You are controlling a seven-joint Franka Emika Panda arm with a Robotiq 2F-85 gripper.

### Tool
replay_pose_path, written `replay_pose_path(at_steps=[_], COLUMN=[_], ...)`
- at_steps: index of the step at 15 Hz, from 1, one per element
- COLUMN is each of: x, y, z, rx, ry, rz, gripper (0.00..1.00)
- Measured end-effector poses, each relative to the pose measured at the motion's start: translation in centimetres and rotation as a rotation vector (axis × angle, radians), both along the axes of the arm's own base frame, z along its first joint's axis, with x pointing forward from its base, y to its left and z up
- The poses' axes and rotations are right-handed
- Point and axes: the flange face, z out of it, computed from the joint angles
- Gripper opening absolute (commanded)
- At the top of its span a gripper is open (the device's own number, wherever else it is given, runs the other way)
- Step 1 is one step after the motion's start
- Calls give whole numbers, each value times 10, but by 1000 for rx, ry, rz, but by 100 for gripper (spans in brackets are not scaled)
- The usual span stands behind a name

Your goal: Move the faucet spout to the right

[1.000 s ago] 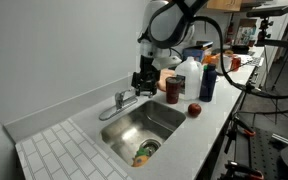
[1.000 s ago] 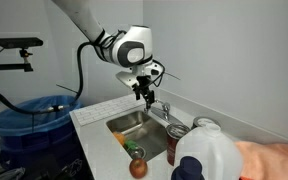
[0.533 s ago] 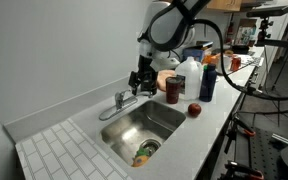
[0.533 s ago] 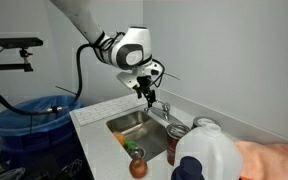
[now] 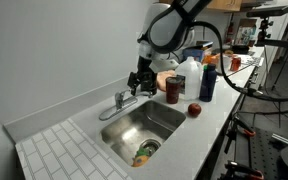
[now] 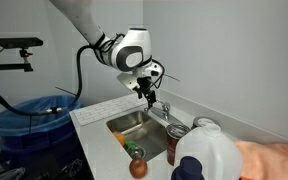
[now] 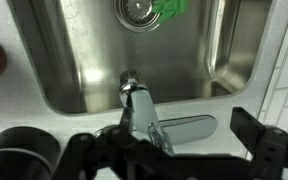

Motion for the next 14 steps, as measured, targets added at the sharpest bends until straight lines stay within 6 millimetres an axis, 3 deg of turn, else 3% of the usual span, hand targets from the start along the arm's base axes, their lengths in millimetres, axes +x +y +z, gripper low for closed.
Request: replay_pose_path(at_steps=[14], x=[-1], y=[-2], z=[-2], rx=[-14], ry=[5], rz=[9], gripper=[100])
